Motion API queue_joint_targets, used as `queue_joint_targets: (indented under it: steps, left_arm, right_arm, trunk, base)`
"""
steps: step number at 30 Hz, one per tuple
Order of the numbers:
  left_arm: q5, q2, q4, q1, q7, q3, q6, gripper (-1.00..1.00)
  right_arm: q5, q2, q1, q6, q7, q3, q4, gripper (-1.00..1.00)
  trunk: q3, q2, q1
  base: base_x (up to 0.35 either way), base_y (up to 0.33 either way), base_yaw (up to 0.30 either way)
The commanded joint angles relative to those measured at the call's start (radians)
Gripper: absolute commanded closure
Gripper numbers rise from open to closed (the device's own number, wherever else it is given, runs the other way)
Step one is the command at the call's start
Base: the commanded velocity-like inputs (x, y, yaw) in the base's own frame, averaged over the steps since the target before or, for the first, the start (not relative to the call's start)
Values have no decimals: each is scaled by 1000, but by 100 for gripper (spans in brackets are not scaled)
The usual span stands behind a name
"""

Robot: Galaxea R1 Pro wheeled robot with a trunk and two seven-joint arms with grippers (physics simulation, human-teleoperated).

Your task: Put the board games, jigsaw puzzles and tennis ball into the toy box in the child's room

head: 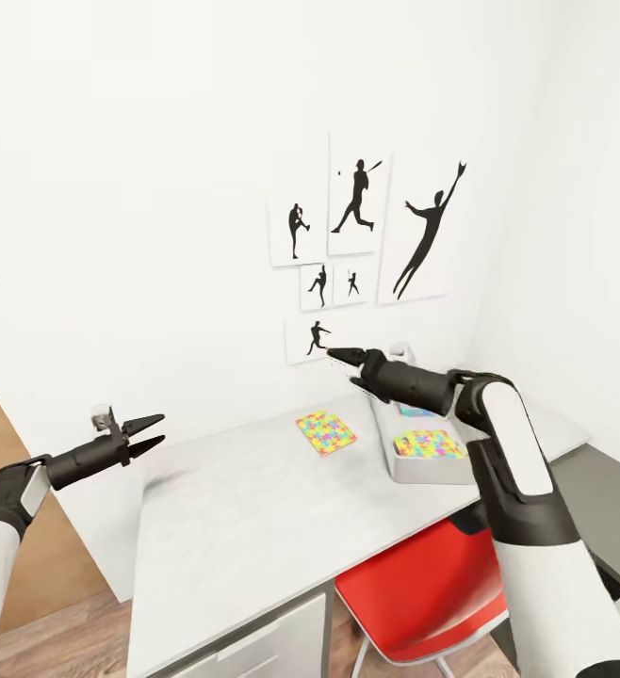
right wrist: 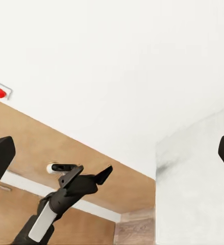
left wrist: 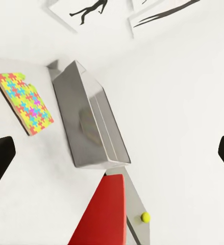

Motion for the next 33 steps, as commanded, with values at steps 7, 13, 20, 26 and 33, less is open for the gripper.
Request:
queue_joint_targets:
  steps: [7, 13, 20, 26, 33]
  left_arm:
    - [0, 1, 0, -1, -4, 3, 11, -100]
    - [-1, 2, 0, -1, -14, 3, 11, -100]
    - [-2, 2, 0, -1, -35, 3, 11, -100]
    - [-3, 2, 0, -1, -39, 3, 11, -100]
    - [-3, 2, 0, -1, -39, 3, 10, -100]
  right_arm:
    - [-32, 119, -176, 25, -359, 15, 80, -100]
    - [-33, 169, -247, 29, -527, 18, 219, -100]
    - [-34, 177, -259, 34, -554, 17, 301, -100]
    - [-33, 179, -261, 34, -558, 19, 313, -100]
    - [-27, 179, -261, 29, -564, 53, 312, -100]
  trunk:
    - [-2, -2, 1]
    - [-2, -2, 1]
    - [-2, -2, 1]
    - [-2, -2, 1]
    - [-2, -2, 1]
  base:
    - [0, 47, 0]
    - [0, 20, 0]
    - [0, 2, 0]
    - [0, 0, 0]
    - [-2, 0, 20]
